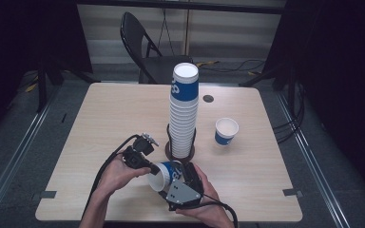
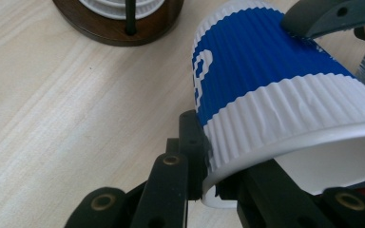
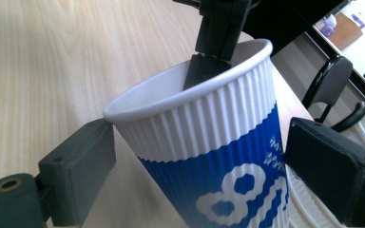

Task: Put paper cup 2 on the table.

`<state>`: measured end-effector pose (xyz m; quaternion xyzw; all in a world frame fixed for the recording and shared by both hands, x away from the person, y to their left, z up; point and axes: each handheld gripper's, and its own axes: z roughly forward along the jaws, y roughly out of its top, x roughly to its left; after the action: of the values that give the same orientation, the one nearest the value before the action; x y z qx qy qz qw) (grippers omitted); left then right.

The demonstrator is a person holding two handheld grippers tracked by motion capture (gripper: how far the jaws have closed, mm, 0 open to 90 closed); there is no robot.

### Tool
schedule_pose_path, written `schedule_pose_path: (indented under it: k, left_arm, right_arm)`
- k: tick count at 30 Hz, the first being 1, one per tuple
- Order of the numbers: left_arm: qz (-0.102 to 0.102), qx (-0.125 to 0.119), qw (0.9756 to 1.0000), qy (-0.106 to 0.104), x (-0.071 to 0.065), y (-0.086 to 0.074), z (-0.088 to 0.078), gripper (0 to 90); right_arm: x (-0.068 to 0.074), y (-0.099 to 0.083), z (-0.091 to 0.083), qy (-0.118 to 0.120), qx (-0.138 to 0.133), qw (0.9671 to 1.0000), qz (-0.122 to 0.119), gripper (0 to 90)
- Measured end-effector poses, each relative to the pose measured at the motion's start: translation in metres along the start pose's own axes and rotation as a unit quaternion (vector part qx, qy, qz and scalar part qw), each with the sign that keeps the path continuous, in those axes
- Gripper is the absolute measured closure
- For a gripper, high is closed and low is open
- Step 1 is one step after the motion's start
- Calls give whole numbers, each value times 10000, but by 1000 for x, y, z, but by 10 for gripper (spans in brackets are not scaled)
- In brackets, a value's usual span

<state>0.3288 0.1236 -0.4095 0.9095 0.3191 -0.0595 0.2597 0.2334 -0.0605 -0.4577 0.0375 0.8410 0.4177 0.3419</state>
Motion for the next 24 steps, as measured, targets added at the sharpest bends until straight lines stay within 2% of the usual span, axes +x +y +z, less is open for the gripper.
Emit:
schedule_pose_path:
  k: [4,9,12,14,18,24]
  left_arm:
    - [-25,-4,10000,-70,-1,1,1,848]
    - [38,13,9998,-192,-4,3,3,848]
    - [75,-75,9993,-371,-6,4,4,849]
    - [85,-76,9995,-300,-9,5,5,850]
    - [84,-88,9995,-289,-10,4,6,849]
    - [70,-87,9994,-313,-9,3,6,847]
  right_arm:
    - [0,2,2,20,25,10000,-24,87]
    - [1,3,5,73,18,9999,-98,89]
    - [2,4,6,85,-3,9999,-97,94]
    - [2,7,8,88,-85,9999,-53,92]
    - [3,11,8,96,-116,9998,-128,112]
    - [3,10,8,146,-143,9998,-76,123]
